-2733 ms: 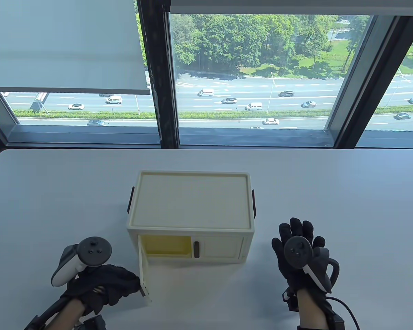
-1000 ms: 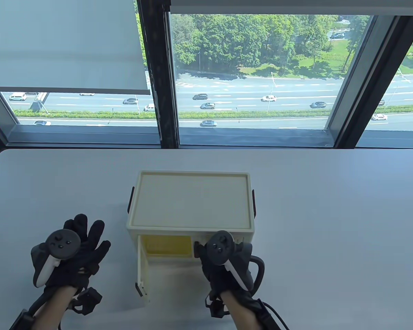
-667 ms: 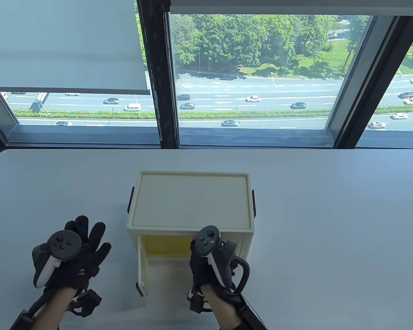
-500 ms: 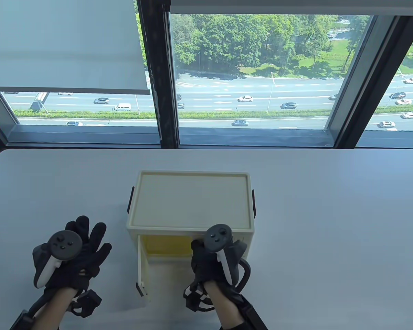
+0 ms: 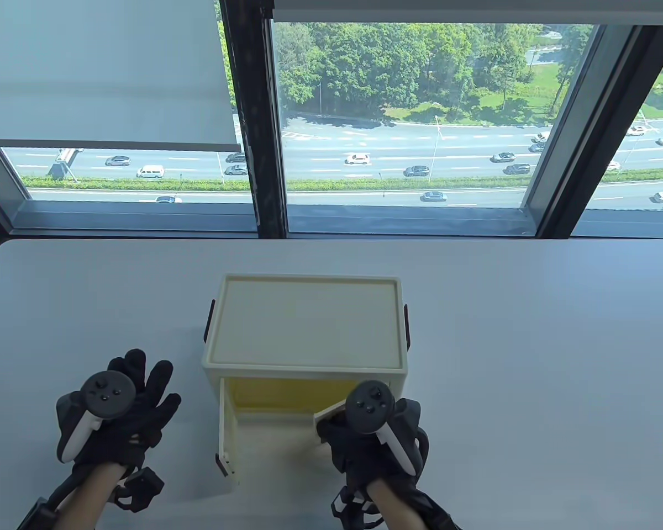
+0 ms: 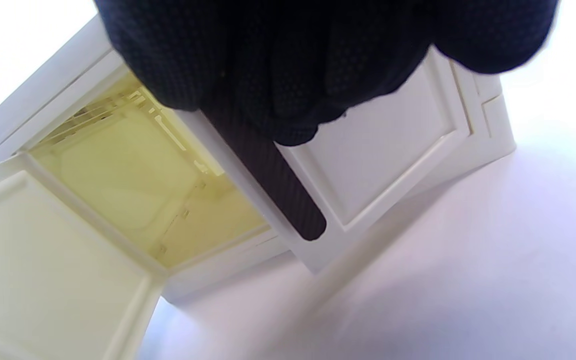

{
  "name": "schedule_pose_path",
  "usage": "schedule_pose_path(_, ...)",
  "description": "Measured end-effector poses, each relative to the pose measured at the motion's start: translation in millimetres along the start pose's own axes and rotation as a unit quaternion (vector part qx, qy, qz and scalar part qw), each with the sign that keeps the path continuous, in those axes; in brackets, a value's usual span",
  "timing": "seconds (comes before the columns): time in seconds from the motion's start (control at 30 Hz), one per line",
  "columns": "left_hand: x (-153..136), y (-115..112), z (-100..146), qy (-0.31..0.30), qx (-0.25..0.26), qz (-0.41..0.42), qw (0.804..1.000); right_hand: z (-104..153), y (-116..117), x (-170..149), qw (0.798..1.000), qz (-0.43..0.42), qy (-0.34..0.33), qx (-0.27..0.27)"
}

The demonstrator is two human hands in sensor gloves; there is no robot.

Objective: Open cabinet door

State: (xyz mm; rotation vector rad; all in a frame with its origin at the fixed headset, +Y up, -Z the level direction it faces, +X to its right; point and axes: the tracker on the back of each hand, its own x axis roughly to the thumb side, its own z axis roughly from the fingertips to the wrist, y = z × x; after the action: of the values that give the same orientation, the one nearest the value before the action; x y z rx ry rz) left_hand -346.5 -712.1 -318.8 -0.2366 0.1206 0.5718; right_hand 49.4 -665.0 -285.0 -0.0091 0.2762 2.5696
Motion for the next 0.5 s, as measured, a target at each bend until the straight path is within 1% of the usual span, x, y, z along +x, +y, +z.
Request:
schedule_pose_path(0.2,-0.3,-1.0,0.6,0.007,-0.002,-0.001,1.000,16.9,-16.7,-11.8,0.998,0.043,-0.034,0.009)
schedule_pose_path(0.5,-0.3,-1.4,1.1,0.012,-0.005,-0.001,1.000,28.5,-32.3,-26.6,0.996,0.074,-0.040,0.036)
